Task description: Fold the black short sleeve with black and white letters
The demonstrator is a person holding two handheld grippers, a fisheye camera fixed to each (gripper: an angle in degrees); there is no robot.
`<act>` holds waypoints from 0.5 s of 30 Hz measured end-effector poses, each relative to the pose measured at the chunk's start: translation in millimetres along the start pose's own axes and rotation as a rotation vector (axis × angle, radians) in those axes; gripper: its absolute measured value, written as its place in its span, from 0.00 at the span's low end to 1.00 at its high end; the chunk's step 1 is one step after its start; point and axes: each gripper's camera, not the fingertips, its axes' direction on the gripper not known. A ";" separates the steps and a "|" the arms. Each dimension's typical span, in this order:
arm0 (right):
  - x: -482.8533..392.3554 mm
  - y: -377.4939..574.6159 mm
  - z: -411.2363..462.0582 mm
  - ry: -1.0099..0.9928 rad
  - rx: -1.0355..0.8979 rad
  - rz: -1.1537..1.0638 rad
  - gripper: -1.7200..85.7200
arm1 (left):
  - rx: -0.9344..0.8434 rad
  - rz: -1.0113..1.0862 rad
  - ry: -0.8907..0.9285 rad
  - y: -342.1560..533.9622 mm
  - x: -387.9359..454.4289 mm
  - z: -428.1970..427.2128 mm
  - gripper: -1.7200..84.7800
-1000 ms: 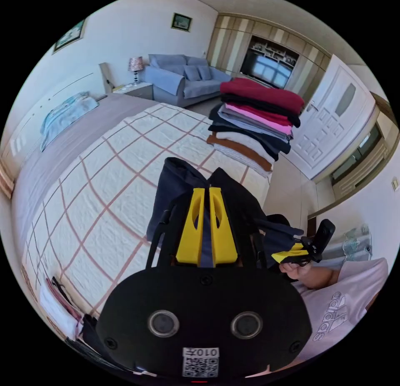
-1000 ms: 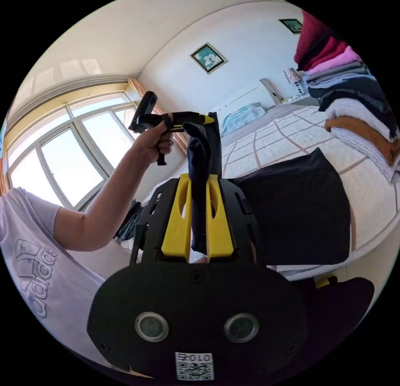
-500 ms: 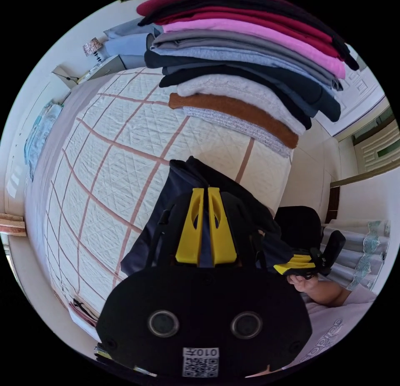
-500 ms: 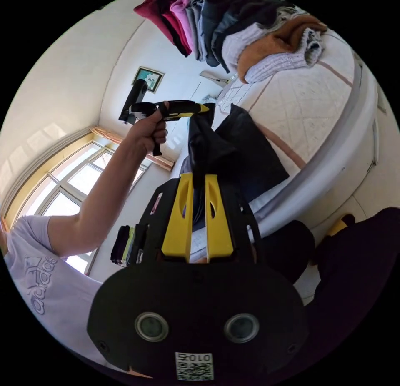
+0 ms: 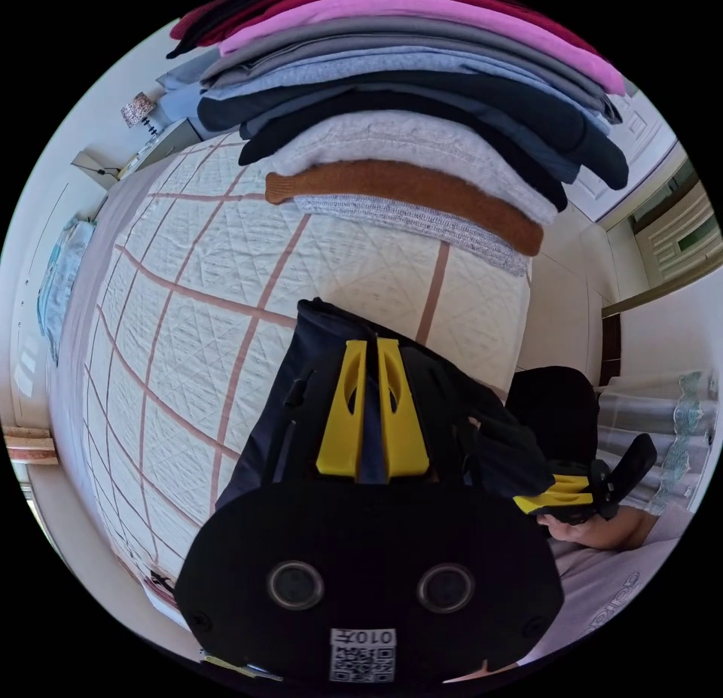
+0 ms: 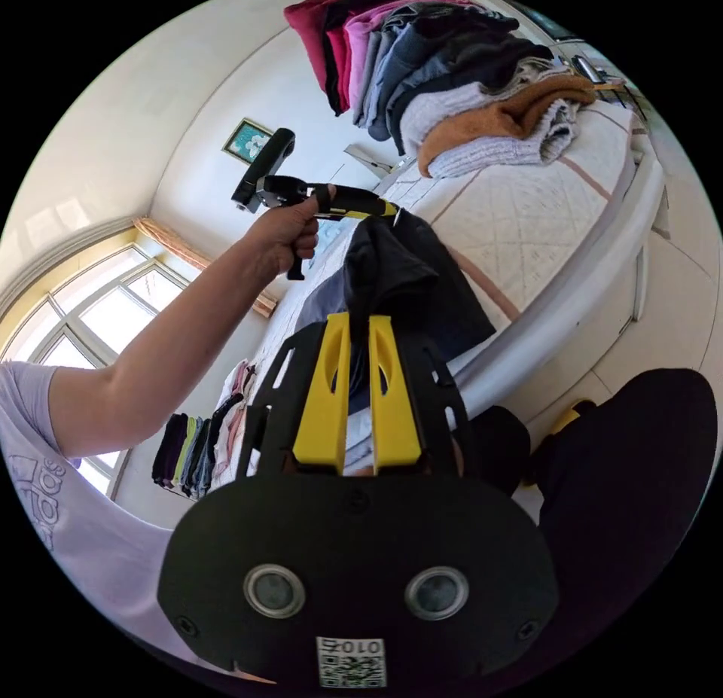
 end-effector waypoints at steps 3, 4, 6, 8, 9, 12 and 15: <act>14.4 7.5 15.4 0.047 -0.048 0.124 0.08 | 0.041 -0.031 0.099 14.6 -24.8 -7.6 0.10; 24.1 10.3 17.8 0.024 -0.059 0.160 0.08 | 0.098 -0.063 0.142 29.4 -39.6 -19.4 0.11; 29.6 11.2 12.9 0.007 -0.063 0.172 0.08 | 0.199 -0.104 0.169 61.2 -62.2 -42.1 0.12; 20.7 10.6 0.8 0.071 -0.063 0.129 0.08 | 0.253 -0.135 0.122 102.2 -81.4 -63.7 0.12; 17.4 11.1 -2.5 0.090 -0.063 0.113 0.08 | 0.277 -0.143 0.089 134.4 -91.1 -74.7 0.13; 4.9 16.2 -21.6 0.215 -0.049 0.111 0.06 | 0.261 -0.189 0.007 215.9 -108.6 -74.7 0.13; -25.7 19.2 -34.2 0.220 -0.007 0.018 0.05 | 0.285 -0.339 -0.127 283.3 -141.2 -62.3 0.13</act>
